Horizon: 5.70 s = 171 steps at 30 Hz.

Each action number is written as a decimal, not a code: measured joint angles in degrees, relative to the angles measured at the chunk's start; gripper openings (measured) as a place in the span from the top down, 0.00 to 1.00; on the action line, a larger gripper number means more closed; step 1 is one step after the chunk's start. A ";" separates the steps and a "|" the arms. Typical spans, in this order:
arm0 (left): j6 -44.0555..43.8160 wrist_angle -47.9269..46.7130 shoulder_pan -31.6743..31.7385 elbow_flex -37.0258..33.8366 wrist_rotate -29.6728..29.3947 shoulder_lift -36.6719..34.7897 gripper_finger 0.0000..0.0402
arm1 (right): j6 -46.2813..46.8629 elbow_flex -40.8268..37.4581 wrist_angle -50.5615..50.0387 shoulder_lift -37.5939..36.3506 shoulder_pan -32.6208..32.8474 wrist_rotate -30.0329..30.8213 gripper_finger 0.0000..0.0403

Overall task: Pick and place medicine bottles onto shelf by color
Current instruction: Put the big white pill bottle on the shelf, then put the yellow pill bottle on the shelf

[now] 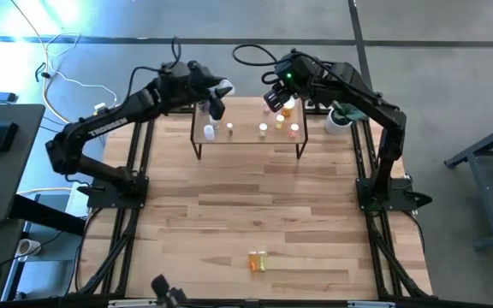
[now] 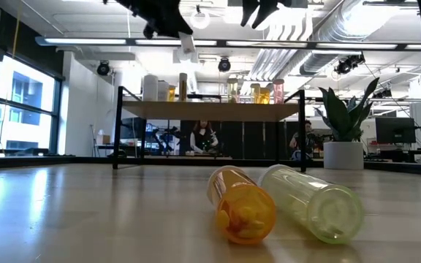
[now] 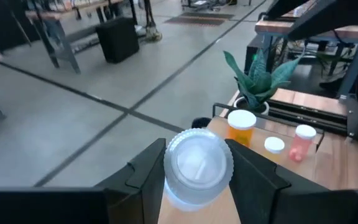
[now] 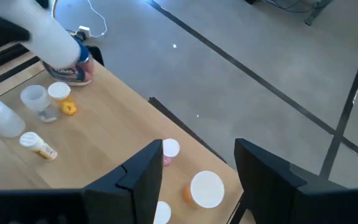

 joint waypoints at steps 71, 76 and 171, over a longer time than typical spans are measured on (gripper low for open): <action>-4.16 -5.39 -1.18 5.85 -2.48 21.62 0.49 | -2.51 0.00 -0.05 0.07 -1.35 0.07 0.53; -3.38 -4.74 -0.86 5.85 -3.53 19.67 0.47 | -2.51 0.00 -0.03 0.07 -1.35 0.05 0.53; -34.23 -9.95 -46.69 -29.58 -20.60 -29.36 0.47 | 82.29 -43.63 48.12 2.68 54.61 -15.93 0.53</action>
